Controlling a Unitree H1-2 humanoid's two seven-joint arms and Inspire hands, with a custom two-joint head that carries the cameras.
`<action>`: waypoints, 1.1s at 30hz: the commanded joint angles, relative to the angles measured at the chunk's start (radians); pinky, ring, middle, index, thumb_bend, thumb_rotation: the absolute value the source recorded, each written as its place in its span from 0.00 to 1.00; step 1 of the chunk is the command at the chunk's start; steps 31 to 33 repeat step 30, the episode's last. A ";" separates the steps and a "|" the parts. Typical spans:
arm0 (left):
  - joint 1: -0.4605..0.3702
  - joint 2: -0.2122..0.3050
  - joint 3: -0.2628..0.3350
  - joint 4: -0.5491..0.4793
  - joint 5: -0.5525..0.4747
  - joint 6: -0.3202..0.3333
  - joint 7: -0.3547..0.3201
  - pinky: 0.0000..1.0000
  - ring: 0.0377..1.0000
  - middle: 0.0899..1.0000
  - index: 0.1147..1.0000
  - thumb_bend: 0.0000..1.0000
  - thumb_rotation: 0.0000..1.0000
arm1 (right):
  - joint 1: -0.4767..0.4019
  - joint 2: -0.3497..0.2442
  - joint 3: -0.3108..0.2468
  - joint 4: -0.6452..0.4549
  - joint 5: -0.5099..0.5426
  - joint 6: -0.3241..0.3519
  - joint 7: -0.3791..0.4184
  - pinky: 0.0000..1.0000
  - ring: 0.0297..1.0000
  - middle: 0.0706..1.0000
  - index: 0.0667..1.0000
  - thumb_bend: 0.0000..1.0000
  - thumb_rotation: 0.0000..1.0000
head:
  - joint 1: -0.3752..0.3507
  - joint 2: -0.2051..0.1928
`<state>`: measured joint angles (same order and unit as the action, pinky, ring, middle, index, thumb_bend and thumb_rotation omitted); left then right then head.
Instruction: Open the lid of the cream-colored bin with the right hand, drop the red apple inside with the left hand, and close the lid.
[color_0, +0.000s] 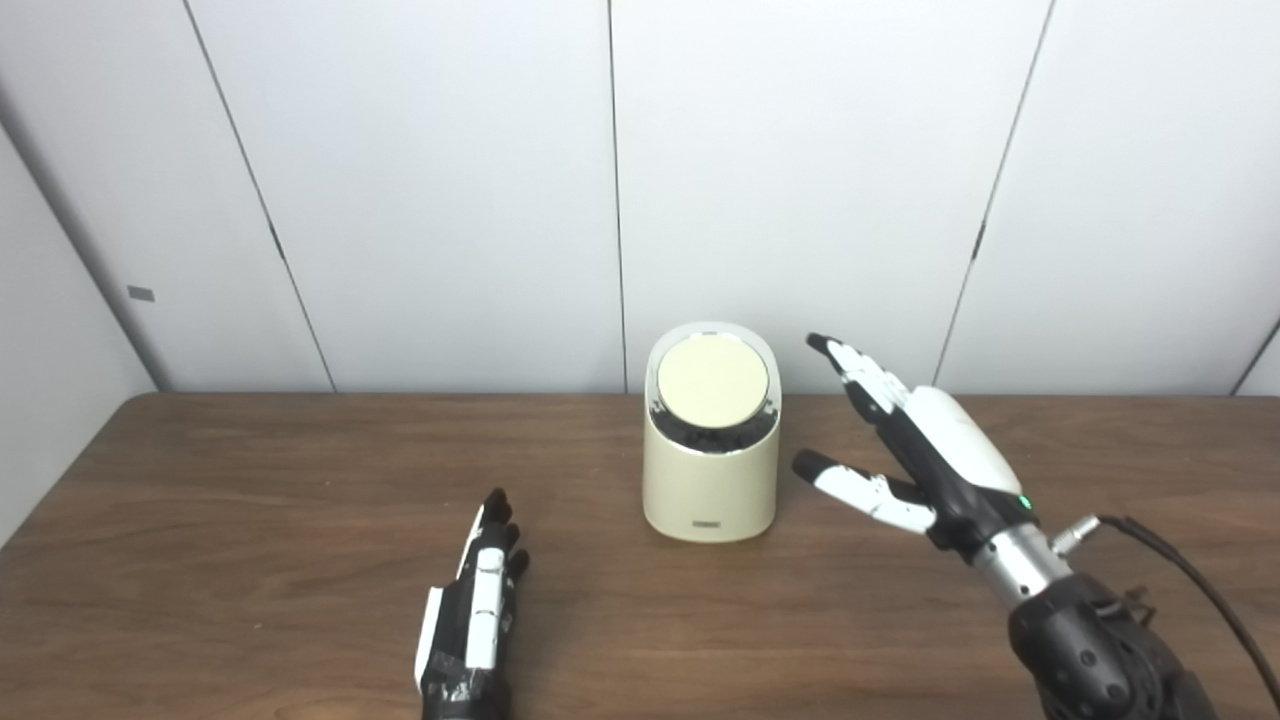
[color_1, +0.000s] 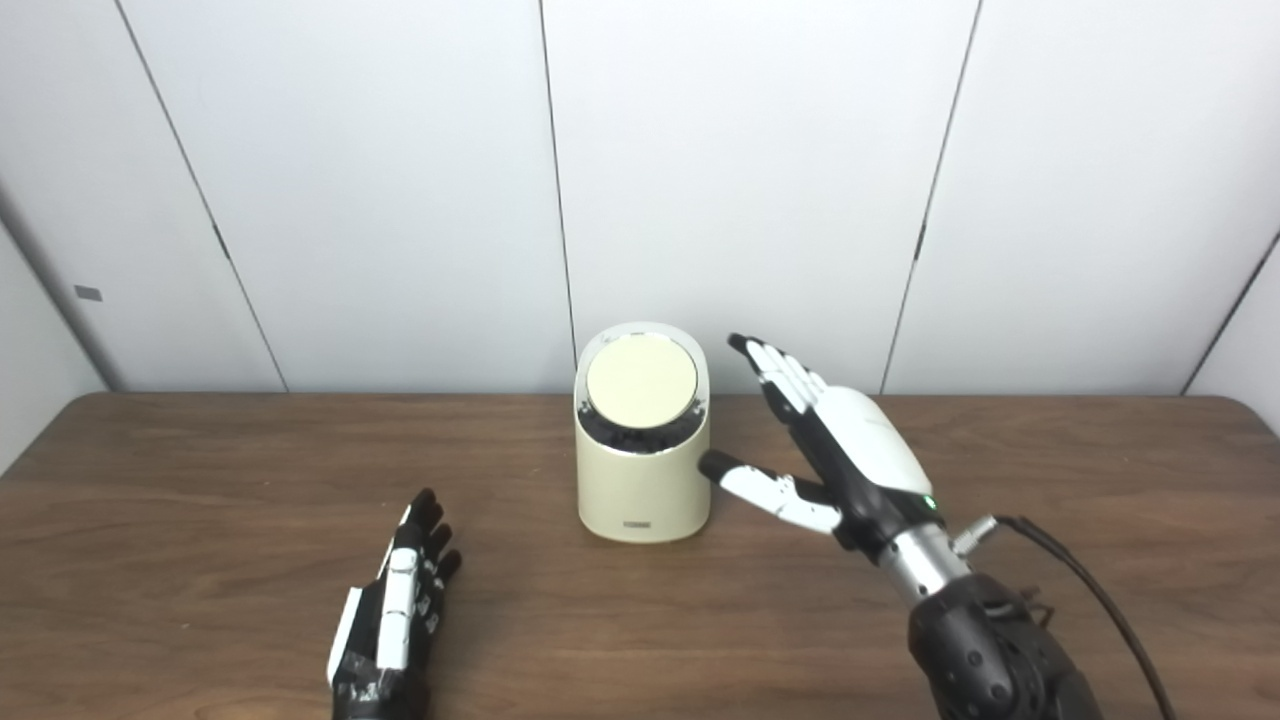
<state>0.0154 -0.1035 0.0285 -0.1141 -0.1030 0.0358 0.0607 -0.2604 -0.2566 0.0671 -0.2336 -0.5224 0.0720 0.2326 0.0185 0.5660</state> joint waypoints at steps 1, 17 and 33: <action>-0.028 0.017 0.002 -0.045 -0.006 0.006 -0.017 1.00 1.00 1.00 1.00 0.61 0.90 | 0.003 0.003 -0.040 -0.003 0.063 -0.019 -0.046 0.92 1.00 1.00 1.00 0.55 1.00 | -0.002 0.002; 0.068 0.158 0.004 -0.112 0.045 0.015 -0.075 1.00 1.00 1.00 1.00 0.55 0.98 | 0.168 0.050 -0.112 0.115 0.281 -0.131 -0.165 0.96 1.00 1.00 1.00 0.63 1.00 | -0.019 0.027; 0.133 0.148 0.053 -0.165 -0.009 0.007 -0.075 1.00 1.00 1.00 1.00 0.52 1.00 | 0.223 0.090 -0.114 0.071 0.384 -0.088 -0.166 0.99 0.99 0.98 1.00 0.61 1.00 | -0.023 0.067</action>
